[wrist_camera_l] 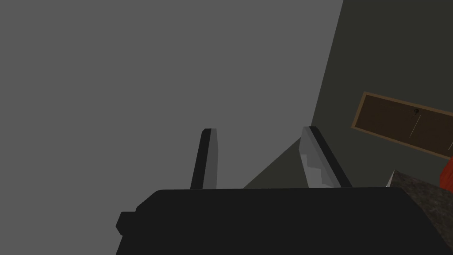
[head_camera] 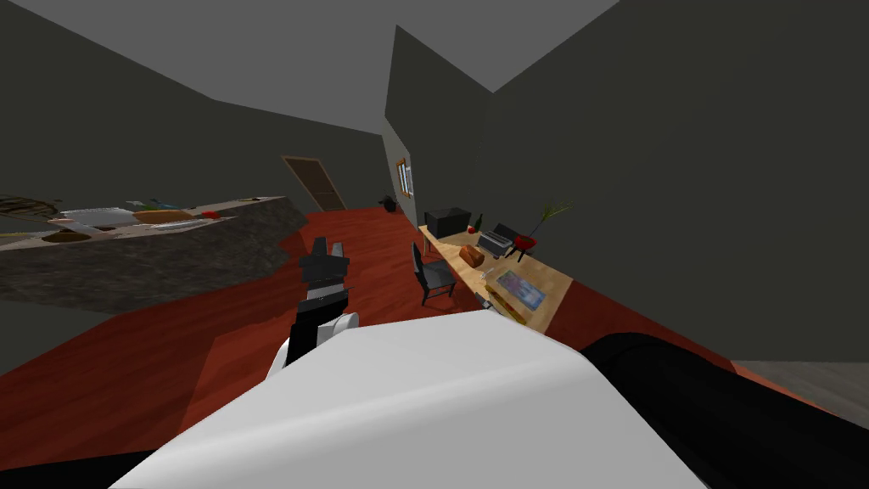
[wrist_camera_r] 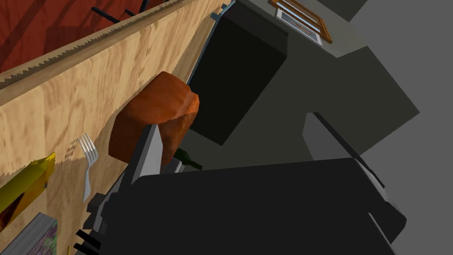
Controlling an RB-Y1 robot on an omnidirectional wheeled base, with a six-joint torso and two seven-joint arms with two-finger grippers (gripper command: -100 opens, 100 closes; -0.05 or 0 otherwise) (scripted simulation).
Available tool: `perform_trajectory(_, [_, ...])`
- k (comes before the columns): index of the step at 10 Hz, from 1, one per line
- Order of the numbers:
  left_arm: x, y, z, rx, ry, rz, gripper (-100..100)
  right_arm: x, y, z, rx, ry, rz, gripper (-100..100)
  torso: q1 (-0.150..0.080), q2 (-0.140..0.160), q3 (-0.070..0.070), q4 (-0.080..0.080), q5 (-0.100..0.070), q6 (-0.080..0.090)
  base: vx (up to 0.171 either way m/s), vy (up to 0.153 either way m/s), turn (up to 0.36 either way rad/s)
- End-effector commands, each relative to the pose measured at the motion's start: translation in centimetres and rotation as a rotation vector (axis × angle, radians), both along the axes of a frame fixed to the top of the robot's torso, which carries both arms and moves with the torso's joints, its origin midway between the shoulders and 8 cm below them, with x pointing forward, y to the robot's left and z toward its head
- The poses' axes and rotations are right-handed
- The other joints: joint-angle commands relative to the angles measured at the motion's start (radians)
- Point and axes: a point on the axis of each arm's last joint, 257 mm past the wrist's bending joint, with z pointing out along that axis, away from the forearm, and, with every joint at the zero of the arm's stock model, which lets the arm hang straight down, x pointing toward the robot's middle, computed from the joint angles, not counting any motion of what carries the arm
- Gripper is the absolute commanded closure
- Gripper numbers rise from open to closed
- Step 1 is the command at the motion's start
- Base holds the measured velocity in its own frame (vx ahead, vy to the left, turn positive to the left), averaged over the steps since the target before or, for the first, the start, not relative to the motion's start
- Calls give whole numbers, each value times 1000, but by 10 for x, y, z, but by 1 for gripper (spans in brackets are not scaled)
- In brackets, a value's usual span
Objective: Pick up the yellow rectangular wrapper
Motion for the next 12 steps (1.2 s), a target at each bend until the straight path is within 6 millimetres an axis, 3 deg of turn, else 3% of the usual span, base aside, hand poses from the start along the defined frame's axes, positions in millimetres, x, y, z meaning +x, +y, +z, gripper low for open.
perform_trajectory(1, [0, 0, 0, 0, 0, 0, 0, -31, -10, -35, -86, 105, 34, -100, 0, 0, 0, 0, 0, 0, 157, 63, 153])
perform_trajectory(2, [0, 0, 0, 0, 0, 0, 0, -59, -21, -59, -140, 184, 49, -100, 1, -3, -1, 0, 0, 0, 165, 62, 211])
perform_trajectory(3, [0, 0, 0, 0, 0, 0, 0, -59, -23, -58, -154, 183, 57, -100, 1, -3, -2, -1, 0, 0, 108, 36, 51])
perform_trajectory(4, [0, 0, 0, 0, 0, 0, 0, -86, -34, -77, -212, 254, 81, -100, 0, -1, -1, 0, 0, 0, 79, 45, 106])
perform_trajectory(5, [0, 0, 0, 0, 0, 0, 0, -87, -36, -78, -216, 257, 83, -100, 1, 1, 0, 0, 0, 0, 62, 31, 72])
perform_trajectory(7, [0, 0, 0, 0, 0, 0, 0, -146, -65, -108, -335, 402, 137, -100, 0, 2, 1, 1, 0, 0, 96, 31, 219])
perform_trajectory(9, [0, 0, 0, 0, 0, 0, 0, -146, -66, -108, -340, 403, 140, -100, 0, 2, 1, 0, 0, 1, 55, 15, 5])
perform_trajectory(10, [0, 0, 0, 0, 0, 0, 0, -176, -82, -118, -399, 470, 173, -100, -1, 5, 2, 1, 0, 1, 36, 24, 124])
perform_trajectory(11, [0, 0, 0, 0, 0, 0, 0, -177, -83, -119, -400, 473, 172, -100, 0, 5, 3, 1, 0, 0, 40, 13, 107])
perform_trajectory(12, [0, 0, 0, 0, 0, 0, 0, -207, -99, -127, -458, 541, 204, -100, -1, 5, 3, 1, 0, 0, 55, 15, 195])
